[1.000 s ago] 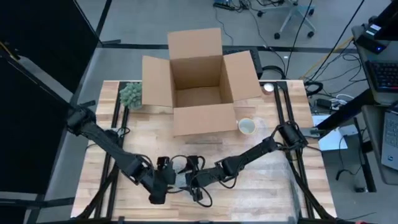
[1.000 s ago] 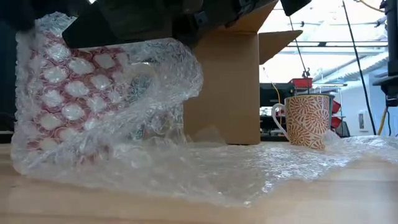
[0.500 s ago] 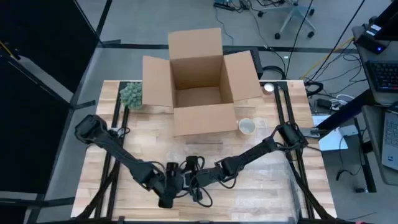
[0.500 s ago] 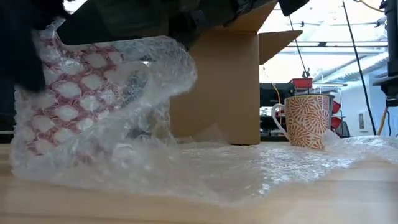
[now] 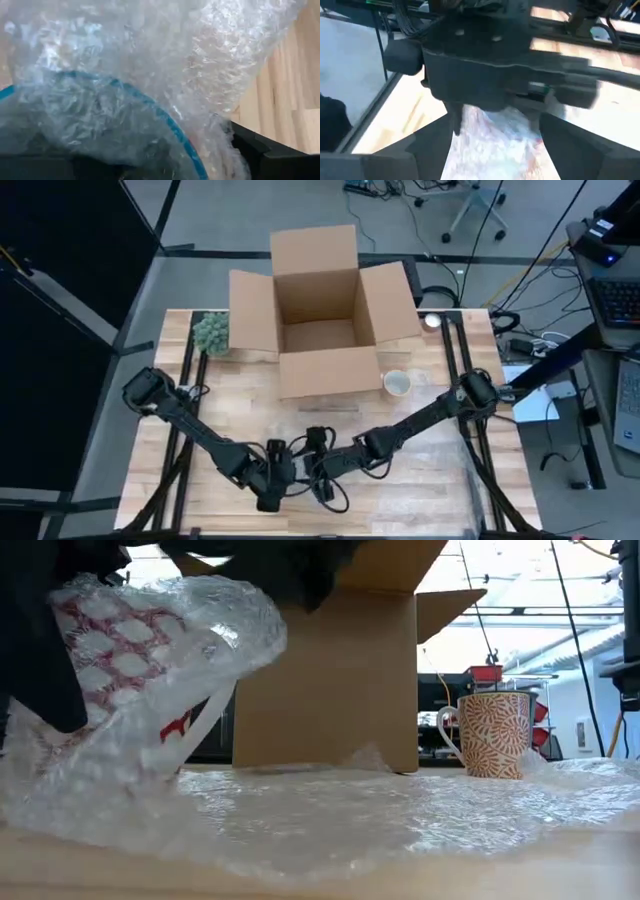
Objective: Wrap mug
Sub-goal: Wrap the red cup in the bubble wrap
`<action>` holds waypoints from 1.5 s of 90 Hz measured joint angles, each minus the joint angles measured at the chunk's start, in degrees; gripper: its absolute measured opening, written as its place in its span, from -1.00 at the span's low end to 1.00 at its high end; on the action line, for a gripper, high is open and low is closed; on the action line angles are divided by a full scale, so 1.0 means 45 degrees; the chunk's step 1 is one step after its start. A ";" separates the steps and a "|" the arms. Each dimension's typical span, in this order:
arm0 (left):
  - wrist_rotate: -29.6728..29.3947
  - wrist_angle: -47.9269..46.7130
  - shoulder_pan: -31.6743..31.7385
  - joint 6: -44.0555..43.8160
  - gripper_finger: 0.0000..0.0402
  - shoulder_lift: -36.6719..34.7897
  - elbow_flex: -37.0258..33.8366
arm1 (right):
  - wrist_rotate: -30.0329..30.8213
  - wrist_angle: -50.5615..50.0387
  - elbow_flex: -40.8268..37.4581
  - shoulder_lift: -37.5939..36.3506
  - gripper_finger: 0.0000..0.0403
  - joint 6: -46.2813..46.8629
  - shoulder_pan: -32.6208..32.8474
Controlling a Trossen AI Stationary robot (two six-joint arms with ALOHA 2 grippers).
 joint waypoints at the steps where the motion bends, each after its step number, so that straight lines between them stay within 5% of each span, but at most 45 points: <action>1: 0.0000 0.0008 0.0000 0.0015 0.02 0.0002 0.0000 | 0.0000 -0.0053 0.0000 -0.0073 0.38 0.0044 0.0000; 36: -0.0066 -0.0085 0.0081 0.0239 0.02 0.0017 -0.0026 | 0.0097 -0.8945 0.0029 -0.2073 0.38 0.3596 0.0078; 47: 0.0148 -0.0024 0.0043 0.0298 0.02 0.0017 0.0078 | 0.0601 -1.0096 -0.0584 -0.1780 0.38 0.4295 0.0132; 80: 0.0170 0.0012 0.0071 0.0264 0.02 0.0036 0.0272 | 0.0652 -0.3296 -0.5279 -0.1807 0.38 0.5521 0.0102; 116: 0.0155 0.0061 0.0097 0.0283 0.02 0.0036 0.0282 | 0.0738 -0.1524 -0.6583 -0.1866 0.37 0.6023 -0.0008; 135: 0.0147 0.0065 0.0102 0.0350 0.02 0.0032 0.0287 | 0.0692 -0.1592 -0.6581 -0.1856 0.19 0.5953 -0.0206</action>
